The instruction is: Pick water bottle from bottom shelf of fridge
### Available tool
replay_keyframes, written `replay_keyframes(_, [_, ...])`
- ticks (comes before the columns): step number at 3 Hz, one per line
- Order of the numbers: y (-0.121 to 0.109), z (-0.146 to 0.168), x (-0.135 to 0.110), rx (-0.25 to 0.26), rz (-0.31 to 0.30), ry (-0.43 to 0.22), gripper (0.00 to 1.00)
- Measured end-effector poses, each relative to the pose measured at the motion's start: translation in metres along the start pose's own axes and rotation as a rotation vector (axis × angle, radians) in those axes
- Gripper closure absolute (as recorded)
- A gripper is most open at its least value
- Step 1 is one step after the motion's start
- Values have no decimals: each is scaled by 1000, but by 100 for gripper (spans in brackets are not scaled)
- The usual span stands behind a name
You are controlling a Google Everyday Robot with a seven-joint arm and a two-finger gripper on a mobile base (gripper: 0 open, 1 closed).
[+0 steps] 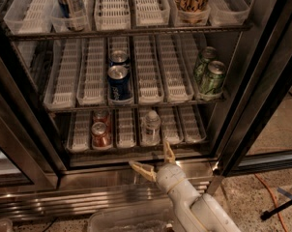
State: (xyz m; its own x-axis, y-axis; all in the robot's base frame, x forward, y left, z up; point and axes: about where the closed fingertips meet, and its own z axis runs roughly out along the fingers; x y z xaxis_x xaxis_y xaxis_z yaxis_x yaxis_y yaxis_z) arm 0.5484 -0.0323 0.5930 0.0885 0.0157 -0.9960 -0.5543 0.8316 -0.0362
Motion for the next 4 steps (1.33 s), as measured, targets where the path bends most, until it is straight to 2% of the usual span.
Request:
replay_keyframes(1, [-6,6,4,13,-6,1,14])
replay_keyframes(2, [-13,15,7,27,-13,-4,23])
replay_keyframes(3, [-25,22,5,53,-21,-18,22])
replay_keyframes(4, [-50,32,-3,102,-48,-54,16])
